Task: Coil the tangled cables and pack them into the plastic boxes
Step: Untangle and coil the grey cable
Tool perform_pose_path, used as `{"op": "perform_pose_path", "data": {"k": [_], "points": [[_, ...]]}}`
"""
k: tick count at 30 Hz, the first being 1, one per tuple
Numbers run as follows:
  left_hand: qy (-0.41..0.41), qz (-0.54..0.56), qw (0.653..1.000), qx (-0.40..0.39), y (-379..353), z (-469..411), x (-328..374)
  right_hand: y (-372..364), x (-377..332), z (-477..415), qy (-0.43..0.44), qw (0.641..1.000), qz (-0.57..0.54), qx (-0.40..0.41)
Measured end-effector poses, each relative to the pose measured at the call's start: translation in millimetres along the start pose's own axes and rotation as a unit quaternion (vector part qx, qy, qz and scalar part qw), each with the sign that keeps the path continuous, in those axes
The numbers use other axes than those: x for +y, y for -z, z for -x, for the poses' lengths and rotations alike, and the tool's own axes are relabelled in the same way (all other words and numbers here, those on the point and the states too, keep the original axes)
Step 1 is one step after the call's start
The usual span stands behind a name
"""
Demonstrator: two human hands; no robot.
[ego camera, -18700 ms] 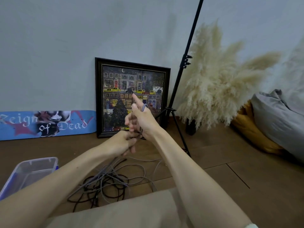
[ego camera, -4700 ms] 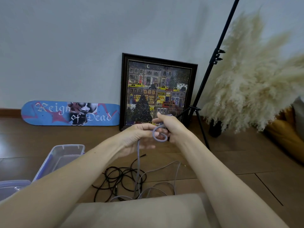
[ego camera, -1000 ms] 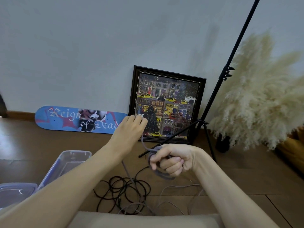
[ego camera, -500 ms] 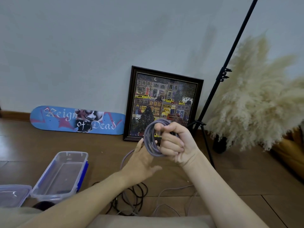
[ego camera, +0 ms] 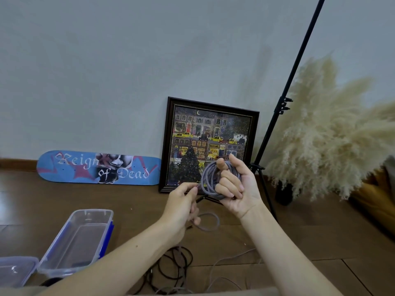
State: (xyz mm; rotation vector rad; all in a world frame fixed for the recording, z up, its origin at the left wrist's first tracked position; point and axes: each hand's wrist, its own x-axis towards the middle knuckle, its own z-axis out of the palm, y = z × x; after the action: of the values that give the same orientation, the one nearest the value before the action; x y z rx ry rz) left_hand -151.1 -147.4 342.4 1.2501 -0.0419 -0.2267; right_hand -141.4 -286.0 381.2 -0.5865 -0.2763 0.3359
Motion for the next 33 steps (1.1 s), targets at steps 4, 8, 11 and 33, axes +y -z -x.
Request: {"op": "perform_pose_path", "data": {"k": [4,8,11,33], "points": [[0.061,0.047,0.996,-0.046,-2,2,1,-5,4,-2,0.034,0.996,0.034,0.080],[0.079,0.010,0.993,-0.085,-10,4,-5,-9,9,-7,0.084,0.969,0.143,0.182],[0.106,0.010,0.987,-0.122,-16,10,-11,-6,7,-9,0.123,0.949,0.168,0.236],[-0.034,-0.380,0.923,-0.048,10,-11,32,4,21,-17,0.140,0.320,0.927,0.139]]}}
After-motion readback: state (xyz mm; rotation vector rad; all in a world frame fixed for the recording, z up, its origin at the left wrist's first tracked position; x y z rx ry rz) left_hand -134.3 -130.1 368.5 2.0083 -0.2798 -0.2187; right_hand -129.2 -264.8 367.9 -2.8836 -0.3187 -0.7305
